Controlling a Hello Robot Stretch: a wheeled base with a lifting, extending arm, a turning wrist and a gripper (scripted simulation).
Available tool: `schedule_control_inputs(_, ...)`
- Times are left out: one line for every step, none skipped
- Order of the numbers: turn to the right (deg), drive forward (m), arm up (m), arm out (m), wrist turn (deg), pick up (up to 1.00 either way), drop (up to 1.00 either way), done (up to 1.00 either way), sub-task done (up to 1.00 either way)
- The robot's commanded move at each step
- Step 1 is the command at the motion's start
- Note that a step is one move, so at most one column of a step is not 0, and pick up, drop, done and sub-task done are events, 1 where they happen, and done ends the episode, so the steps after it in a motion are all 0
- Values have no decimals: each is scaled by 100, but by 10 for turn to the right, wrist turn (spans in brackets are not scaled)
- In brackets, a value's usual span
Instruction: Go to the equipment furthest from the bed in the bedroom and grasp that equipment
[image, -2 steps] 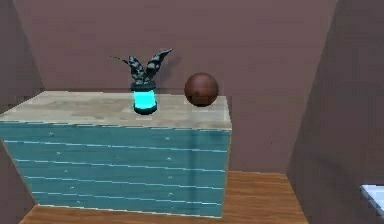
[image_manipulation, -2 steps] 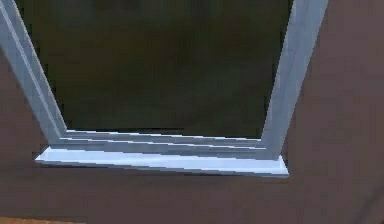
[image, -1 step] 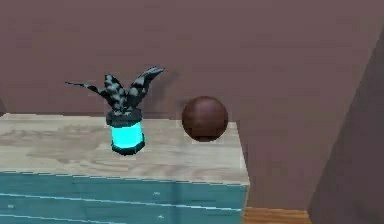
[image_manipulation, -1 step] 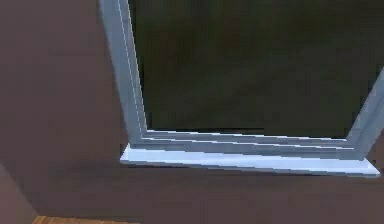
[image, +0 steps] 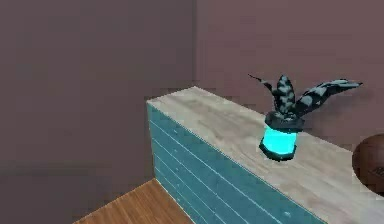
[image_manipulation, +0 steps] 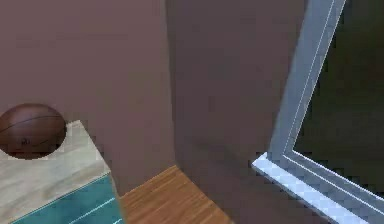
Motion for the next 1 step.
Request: schedule_control_inputs(-360, 0, 0, 0, 0, 0, 0, 0, 0)
